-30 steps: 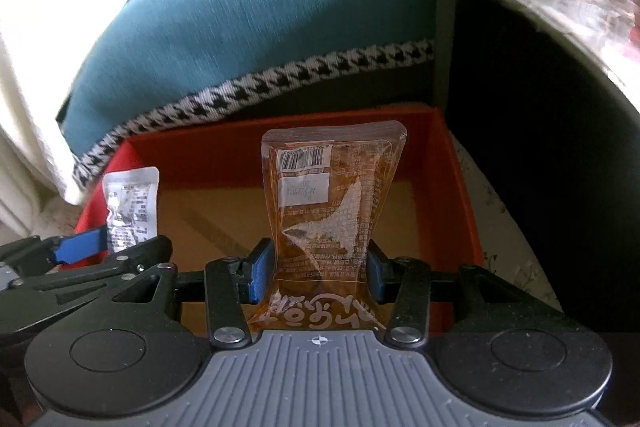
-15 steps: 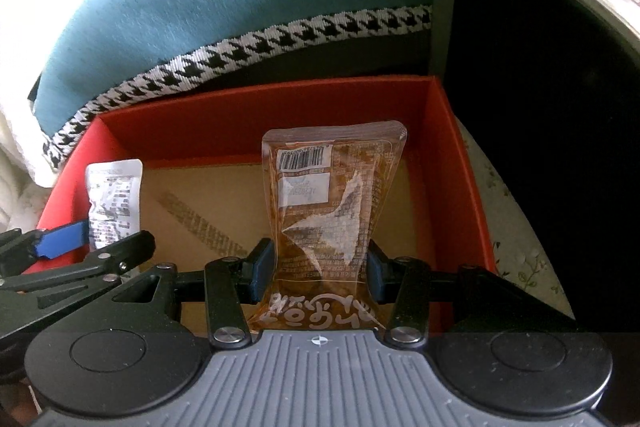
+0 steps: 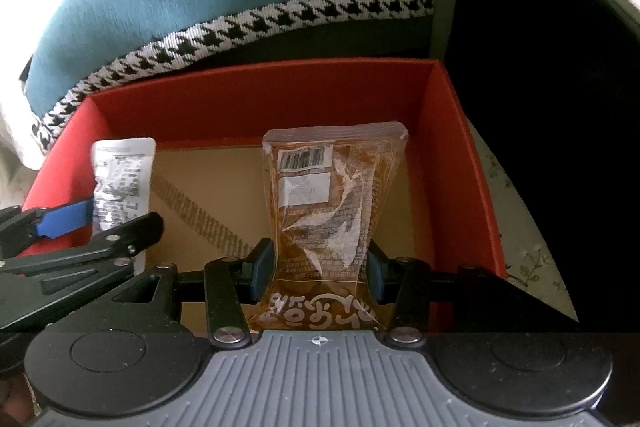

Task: Organize snacks
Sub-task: 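Lower both packets into the red box and open both grippers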

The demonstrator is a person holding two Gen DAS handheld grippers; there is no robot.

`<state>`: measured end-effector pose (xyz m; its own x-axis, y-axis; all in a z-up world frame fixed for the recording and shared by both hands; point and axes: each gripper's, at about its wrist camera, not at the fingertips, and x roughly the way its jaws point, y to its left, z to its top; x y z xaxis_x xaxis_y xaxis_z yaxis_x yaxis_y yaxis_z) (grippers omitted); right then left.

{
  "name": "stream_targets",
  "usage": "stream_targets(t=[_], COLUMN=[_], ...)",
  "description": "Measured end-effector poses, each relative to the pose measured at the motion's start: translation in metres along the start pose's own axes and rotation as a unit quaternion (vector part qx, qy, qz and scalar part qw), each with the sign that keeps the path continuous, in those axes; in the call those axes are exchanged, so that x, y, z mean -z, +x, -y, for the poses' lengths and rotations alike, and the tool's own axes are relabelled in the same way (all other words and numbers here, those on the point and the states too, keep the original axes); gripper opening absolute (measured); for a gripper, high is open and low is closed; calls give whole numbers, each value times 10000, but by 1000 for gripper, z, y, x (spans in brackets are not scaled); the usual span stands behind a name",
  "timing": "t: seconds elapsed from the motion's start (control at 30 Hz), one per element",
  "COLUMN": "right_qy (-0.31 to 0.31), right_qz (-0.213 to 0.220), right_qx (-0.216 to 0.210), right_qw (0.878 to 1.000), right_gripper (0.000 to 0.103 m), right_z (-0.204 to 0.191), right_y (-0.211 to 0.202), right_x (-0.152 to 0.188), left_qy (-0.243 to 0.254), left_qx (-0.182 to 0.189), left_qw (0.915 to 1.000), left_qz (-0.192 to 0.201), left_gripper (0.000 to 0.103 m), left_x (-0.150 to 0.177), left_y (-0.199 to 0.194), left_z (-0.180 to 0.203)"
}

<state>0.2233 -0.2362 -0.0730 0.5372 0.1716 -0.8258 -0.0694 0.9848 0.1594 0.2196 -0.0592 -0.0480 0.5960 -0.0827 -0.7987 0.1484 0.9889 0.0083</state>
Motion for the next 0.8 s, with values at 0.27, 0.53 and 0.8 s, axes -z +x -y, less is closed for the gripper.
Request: stream_targets(t=[0.27,0.53,0.8], right_qy=[-122,-130,-158], right_qz=[-44,-35,96], right_qx=[-13,-10,-7], right_qw=[9999,9999,9998], right_gripper=[62,62,64], right_z=[-5,-7,-9], right_y=[4,3,-13], right_x=[0,-1,-3], left_qy=[-97,-90,-188], left_qx=[37,32,105], left_qw=[9998,9995,9993], left_qz=[-176,-305,-315], left_gripper=[48,49,50], left_x=[-1,-3,-5], left_y=[9,16,8], left_z=[0,1,-2])
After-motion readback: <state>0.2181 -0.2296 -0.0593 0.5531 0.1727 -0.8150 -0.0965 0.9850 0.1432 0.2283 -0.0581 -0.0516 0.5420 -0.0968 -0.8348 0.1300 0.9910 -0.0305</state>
